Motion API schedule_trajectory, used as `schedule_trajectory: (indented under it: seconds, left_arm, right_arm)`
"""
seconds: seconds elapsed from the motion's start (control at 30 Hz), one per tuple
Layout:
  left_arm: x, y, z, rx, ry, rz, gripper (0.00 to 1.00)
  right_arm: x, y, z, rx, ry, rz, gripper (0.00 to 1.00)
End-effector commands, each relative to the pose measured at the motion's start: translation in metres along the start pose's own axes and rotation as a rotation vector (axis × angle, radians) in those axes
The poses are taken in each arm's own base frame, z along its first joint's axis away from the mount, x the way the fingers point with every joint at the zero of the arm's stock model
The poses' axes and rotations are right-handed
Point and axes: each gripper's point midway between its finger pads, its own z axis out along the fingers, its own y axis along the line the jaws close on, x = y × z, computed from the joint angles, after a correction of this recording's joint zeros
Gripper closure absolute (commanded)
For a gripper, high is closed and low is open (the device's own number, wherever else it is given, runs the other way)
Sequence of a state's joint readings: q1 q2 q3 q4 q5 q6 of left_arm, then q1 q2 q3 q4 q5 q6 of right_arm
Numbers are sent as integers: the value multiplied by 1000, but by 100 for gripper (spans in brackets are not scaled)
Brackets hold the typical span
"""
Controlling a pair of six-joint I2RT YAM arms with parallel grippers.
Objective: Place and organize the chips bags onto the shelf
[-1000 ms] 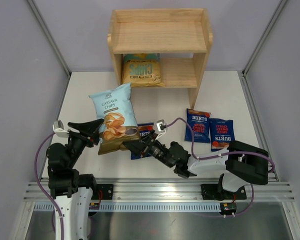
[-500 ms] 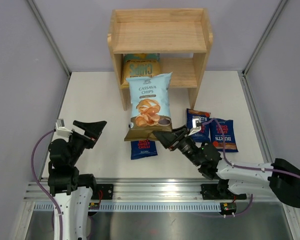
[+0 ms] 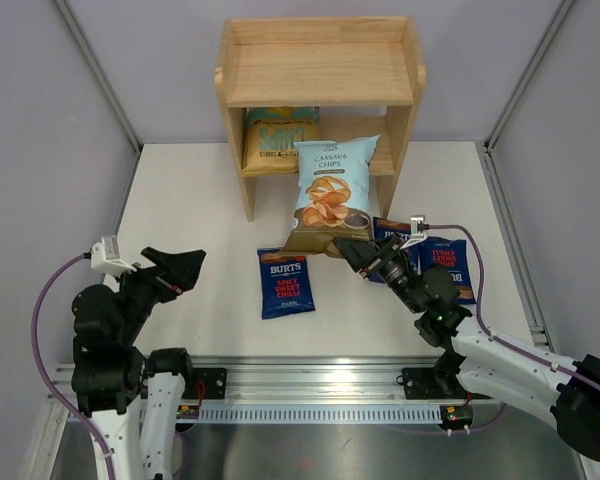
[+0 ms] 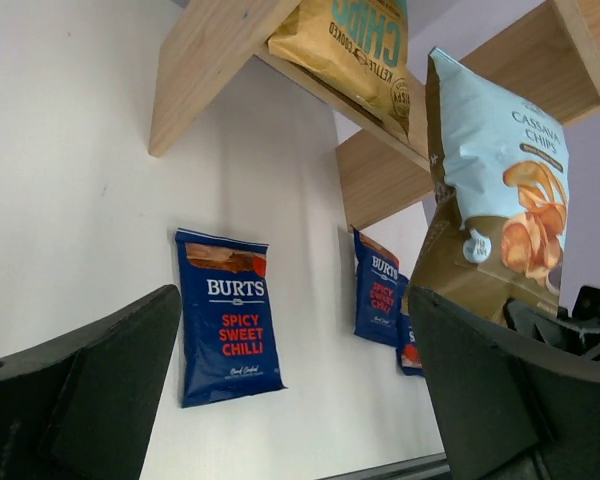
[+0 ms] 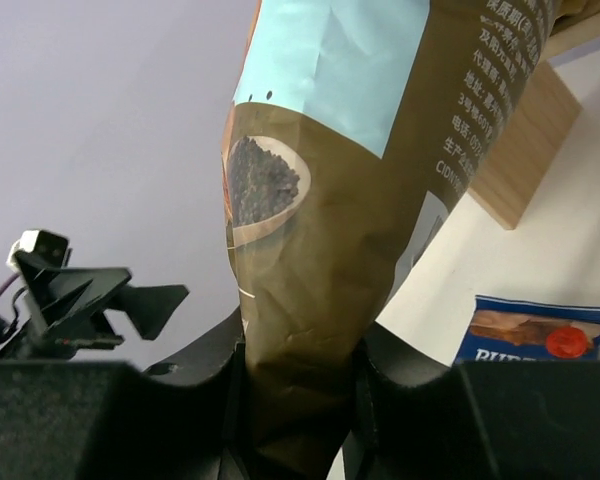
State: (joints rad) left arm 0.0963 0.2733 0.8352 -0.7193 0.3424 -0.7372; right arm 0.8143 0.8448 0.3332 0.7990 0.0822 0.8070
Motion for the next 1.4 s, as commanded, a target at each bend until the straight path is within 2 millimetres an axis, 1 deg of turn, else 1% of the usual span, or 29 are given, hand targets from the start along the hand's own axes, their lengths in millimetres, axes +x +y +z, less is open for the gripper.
schedule_trajectory:
  seconds: [0.0, 0.03, 0.07, 0.1, 0.13, 0.17, 0.2, 0.23, 0.27, 0.3, 0.33, 0.43, 0.5, 0.53, 0.57, 0.63, 0.67, 0.7, 0.73, 0.8, 0.83, 0.87, 0.97, 1.0, 1.07, 1.17, 1.3, 1.33, 1.37]
  left_arm:
    - [0, -11, -4, 50, 57, 170, 1]
    - [-1, -12, -6, 55, 54, 190, 1]
    - [-1, -11, -6, 53, 54, 216, 1]
    - [-1, -11, -7, 56, 53, 225, 1]
    - [2, -7, -5, 50, 61, 228, 1]
    - [3, -6, -5, 52, 67, 237, 1]
    - [5, -4, -4, 49, 70, 241, 1]
    - [6, -2, -3, 47, 77, 241, 1]
    - [11, 2, -1, 41, 90, 245, 1]
    - [13, 3, 0, 46, 100, 246, 1]
    - [14, 4, 0, 46, 106, 249, 1]
    - [16, 8, 0, 40, 111, 273, 1]
    - [18, 10, 0, 41, 117, 298, 1]
    - [18, 10, 0, 40, 121, 305, 1]
    - [19, 12, 0, 43, 125, 322, 1]
    - [22, 15, 1, 36, 134, 330, 1]
    - [24, 17, 1, 39, 135, 341, 1]
    - [26, 19, 3, 43, 139, 340, 1]
    - [27, 18, 3, 50, 138, 342, 1]
    - [29, 14, 2, 85, 142, 352, 1]
    - [29, 13, 2, 89, 141, 355, 1]
    - [29, 13, 1, 92, 139, 359, 1]
    - [32, 10, 0, 114, 144, 366, 1]
    - [32, 10, 0, 115, 142, 367, 1]
    - [32, 8, -1, 126, 140, 371, 1]
    - [33, 5, -3, 145, 138, 381, 1]
    - [34, 4, -4, 155, 139, 384, 1]
    - [34, 4, -4, 154, 138, 383, 1]
    - [34, 4, -4, 155, 139, 384, 1]
  right_arm:
    - [-37, 39, 13, -129, -52, 31, 100]
    - [-36, 37, 15, -127, -35, 26, 100]
    - [-47, 37, 19, -124, -55, 20, 100]
    - [-50, 37, 22, -126, -54, 22, 100]
    - [-49, 39, 25, -149, -33, 42, 100]
    - [-58, 38, 29, -152, -46, 42, 100]
    - [-62, 35, 32, -147, -45, 50, 100]
    - [-59, 32, 36, -153, -13, 77, 100]
    - [-66, 37, 42, -167, -7, 92, 100]
    - [-77, 26, 46, -147, -16, 102, 100]
    - [-76, 28, 50, -182, 10, 146, 100]
    - [-99, 23, 61, -190, -1, 168, 100]
    - [-106, 18, 67, -166, 6, 167, 100]
    - [-116, 9, 70, -146, -1, 176, 100]
    - [-120, 6, 72, -138, 1, 187, 100]
    - [-128, -15, 78, -100, 12, 243, 100]
    - [-134, -15, 81, -110, 10, 245, 100]
    - [-136, -16, 83, -115, 18, 269, 100]
    - [-139, -27, 89, -101, 31, 280, 100]
    - [-142, -37, 94, -86, 37, 310, 100]
    - [-138, -47, 97, -69, 55, 325, 100]
    - [-144, -49, 101, -66, 50, 326, 100]
    - [-150, -58, 110, -52, 53, 332, 100]
    - [-148, -65, 113, -42, 61, 348, 100]
    - [-152, -64, 118, -57, 62, 353, 100]
    - [-161, -73, 120, -50, 25, 380, 100]
    - [-170, -92, 120, -1, -21, 394, 93]
    - [-172, -102, 120, 30, -32, 401, 91]
    - [-170, -107, 120, 46, -29, 407, 87]
